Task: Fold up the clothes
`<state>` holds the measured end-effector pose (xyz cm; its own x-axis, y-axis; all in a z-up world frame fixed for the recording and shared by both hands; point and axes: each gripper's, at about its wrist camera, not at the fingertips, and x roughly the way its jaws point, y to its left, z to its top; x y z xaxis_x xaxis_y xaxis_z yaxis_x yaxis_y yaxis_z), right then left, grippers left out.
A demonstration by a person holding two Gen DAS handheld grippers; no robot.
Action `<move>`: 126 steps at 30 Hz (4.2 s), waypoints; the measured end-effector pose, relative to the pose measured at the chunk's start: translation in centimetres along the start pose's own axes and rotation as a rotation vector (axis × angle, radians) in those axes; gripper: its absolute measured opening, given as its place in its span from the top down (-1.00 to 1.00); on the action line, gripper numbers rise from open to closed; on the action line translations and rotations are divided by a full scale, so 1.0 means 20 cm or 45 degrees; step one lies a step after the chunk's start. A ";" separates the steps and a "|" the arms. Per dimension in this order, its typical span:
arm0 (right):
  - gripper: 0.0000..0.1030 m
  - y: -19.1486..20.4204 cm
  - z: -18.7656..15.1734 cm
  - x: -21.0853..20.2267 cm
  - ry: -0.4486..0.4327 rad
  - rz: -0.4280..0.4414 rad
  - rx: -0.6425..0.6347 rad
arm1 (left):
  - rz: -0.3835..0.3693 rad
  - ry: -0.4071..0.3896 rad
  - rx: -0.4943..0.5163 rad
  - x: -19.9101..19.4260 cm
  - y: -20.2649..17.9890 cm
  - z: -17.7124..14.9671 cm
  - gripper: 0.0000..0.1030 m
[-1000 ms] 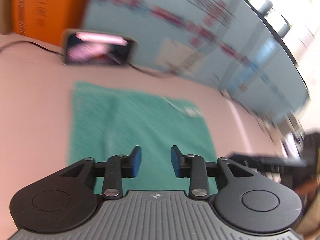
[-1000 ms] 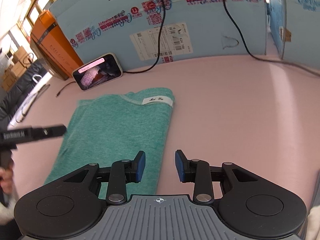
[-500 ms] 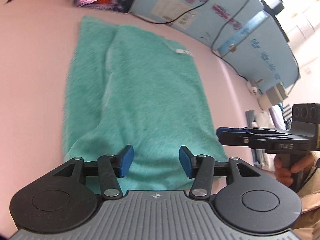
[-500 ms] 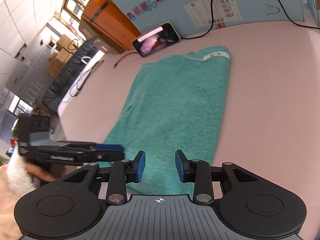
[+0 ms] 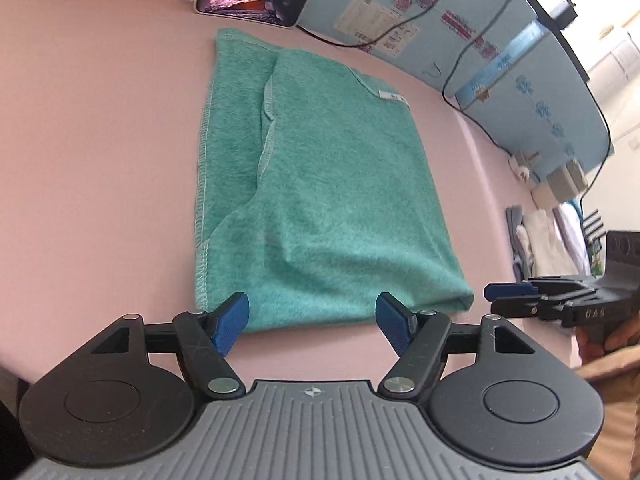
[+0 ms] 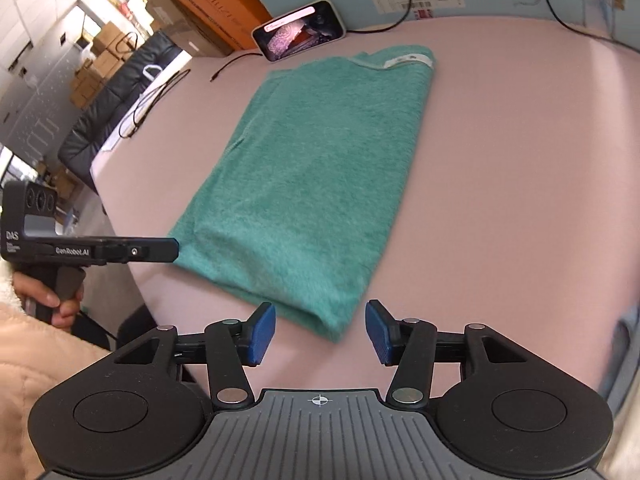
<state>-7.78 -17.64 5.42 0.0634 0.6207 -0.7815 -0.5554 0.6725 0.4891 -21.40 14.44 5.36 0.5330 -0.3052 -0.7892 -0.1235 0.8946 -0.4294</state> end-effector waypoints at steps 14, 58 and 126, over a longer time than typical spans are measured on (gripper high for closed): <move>0.03 -0.30 -0.09 0.14 -0.044 0.315 0.672 | 0.178 0.000 0.888 0.08 -0.41 -0.13 -0.59; -0.35 0.20 -0.09 -0.12 -0.305 -0.462 -0.410 | 0.106 -0.159 1.117 0.18 -0.66 0.03 0.89; 0.86 0.08 0.49 -0.11 -0.170 -0.176 -0.350 | -0.072 0.167 1.298 0.23 -0.59 0.78 0.82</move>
<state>-0.68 -13.95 11.78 0.2518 0.5904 -0.7668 -0.7358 0.6315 0.2446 -4.35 7.57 13.65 0.4130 -0.3342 -0.8472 0.7006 0.7109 0.0611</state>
